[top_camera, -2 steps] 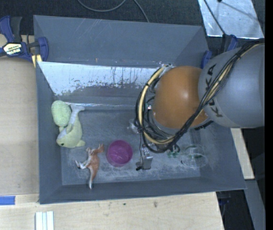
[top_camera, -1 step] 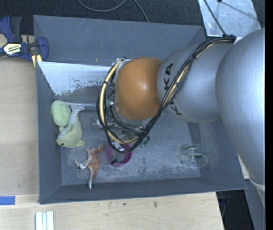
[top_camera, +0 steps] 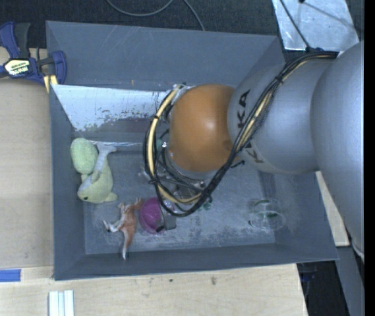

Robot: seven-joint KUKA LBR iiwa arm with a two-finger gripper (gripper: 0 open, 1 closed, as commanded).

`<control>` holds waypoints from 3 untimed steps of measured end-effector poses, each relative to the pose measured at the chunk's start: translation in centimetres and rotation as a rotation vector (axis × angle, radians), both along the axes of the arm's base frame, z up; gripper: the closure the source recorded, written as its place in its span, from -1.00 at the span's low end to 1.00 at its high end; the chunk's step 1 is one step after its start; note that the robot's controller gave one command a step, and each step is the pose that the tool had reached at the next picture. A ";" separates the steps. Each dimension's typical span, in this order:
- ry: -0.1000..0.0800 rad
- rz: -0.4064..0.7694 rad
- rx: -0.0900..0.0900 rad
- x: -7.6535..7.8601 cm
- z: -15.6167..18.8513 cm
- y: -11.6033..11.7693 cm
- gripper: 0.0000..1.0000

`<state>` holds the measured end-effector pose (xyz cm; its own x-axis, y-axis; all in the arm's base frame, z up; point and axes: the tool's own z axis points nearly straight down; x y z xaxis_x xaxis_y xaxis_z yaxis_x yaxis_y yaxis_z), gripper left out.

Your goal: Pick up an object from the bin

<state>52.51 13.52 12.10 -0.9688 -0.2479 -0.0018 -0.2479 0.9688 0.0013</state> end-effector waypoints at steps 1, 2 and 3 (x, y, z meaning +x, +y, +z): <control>-0.002 0.110 -0.001 1.7 -3.6 -1.5 -1.00; -0.006 0.090 0.000 -1.0 -4.9 -0.7 1.00; -0.006 0.090 0.000 -1.0 -4.9 -0.7 1.00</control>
Offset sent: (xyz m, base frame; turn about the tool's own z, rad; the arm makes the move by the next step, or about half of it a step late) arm -0.0124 -0.0074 -0.0510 -0.0904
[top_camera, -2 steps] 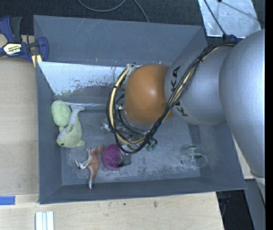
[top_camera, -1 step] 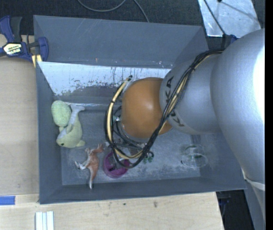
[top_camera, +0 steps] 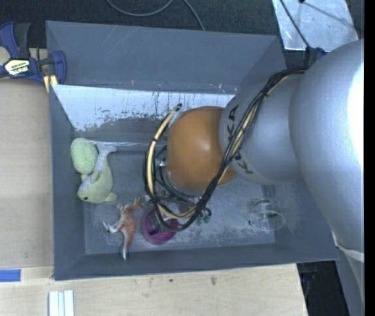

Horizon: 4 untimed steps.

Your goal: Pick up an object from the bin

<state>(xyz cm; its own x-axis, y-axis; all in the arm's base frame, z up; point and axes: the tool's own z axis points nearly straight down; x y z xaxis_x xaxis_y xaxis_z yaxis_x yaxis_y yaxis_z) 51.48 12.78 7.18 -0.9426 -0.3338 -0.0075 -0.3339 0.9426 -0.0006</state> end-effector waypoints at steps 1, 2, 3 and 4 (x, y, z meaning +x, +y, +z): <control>0.000 0.000 0.000 0.0 0.2 0.0 1.00; 0.005 -0.001 -0.001 -0.1 0.8 0.0 1.00; 0.004 -0.001 -0.001 0.0 1.6 0.0 1.00; 0.006 -0.001 -0.001 -0.1 2.5 0.0 1.00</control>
Offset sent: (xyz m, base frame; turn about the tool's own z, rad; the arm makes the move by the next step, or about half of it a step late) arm -0.0001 0.0001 0.0304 0.0000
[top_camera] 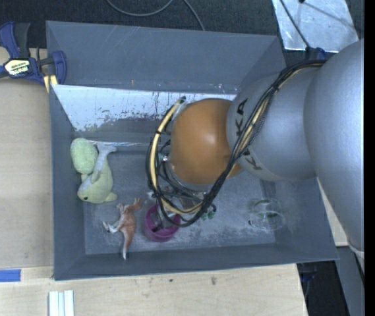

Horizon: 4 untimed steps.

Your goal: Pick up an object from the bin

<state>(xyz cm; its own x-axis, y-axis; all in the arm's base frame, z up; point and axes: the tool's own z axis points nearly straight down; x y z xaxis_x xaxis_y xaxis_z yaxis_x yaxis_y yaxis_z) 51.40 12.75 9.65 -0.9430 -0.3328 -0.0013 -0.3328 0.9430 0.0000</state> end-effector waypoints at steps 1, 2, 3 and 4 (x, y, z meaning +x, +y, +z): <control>0.000 -0.001 0.000 0.0 1.1 0.0 1.00; -0.003 -0.001 0.001 0.1 2.1 0.0 1.00; -0.002 -0.001 0.000 0.1 2.8 0.0 1.00; -0.001 -0.001 0.000 0.0 3.8 0.0 1.00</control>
Offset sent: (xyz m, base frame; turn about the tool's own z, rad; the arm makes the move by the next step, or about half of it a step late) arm 0.0001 -0.0001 0.0196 0.0000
